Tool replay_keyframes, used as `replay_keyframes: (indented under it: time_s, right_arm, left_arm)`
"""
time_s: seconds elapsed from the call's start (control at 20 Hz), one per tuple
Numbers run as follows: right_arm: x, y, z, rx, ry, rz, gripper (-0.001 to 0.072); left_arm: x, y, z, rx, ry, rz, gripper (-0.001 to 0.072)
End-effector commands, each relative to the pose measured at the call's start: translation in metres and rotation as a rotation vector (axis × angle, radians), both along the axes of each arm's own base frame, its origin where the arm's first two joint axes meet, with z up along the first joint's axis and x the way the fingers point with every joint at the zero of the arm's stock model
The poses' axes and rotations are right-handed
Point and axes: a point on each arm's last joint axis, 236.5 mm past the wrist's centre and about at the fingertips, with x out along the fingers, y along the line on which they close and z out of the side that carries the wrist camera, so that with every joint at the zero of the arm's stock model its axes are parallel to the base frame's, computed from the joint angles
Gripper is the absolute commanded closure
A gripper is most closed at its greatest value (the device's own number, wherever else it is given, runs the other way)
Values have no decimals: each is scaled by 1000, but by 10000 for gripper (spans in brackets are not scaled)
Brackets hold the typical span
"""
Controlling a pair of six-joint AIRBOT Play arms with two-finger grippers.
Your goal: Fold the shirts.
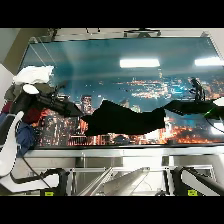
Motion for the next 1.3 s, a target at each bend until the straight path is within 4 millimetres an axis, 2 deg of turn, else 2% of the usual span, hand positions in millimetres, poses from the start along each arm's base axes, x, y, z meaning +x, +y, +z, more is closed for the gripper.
replay_keyframes:
  time_s: [0.0,0.1,0.25,0.35,0.5,0.6,0.8,0.9,1.0,1.15,1.2,1.25]
  right_arm:
    - [-26,-6,-4,-27,24,139,244]
    - [-28,1,-7,-27,24,174,244]
    - [-33,22,-21,-9,65,248,245]
    - [-37,37,-32,6,103,295,245]
    - [-44,53,-45,19,145,346,245]
    - [-45,57,-48,23,157,359,245]
    - [-45,58,-49,30,160,356,247]
    - [-45,58,-49,31,160,356,247]
    - [-45,58,-49,30,160,355,247]
    - [-45,58,-48,32,160,354,252]
    - [-46,58,-48,35,165,355,311]
    - [-48,59,-47,40,170,362,530]
  left_arm:
    - [-49,4,-28,45,30,3,372]
    - [-65,4,-50,63,4,23,372]
    - [-77,5,-82,110,-12,80,372]
    - [-87,0,-97,132,-25,59,372]
    - [-83,-10,-110,177,-100,20,372]
    - [-67,-17,-111,207,-179,9,372]
    - [-37,-36,-98,228,-325,-28,372]
    - [-35,-42,-89,218,-336,-65,372]
    - [-45,-38,-84,230,-315,-143,372]
    - [-45,-37,-87,234,-307,-152,374]
    - [-48,-40,-93,230,-283,-160,375]
    - [-54,-43,-101,230,-251,-179,407]
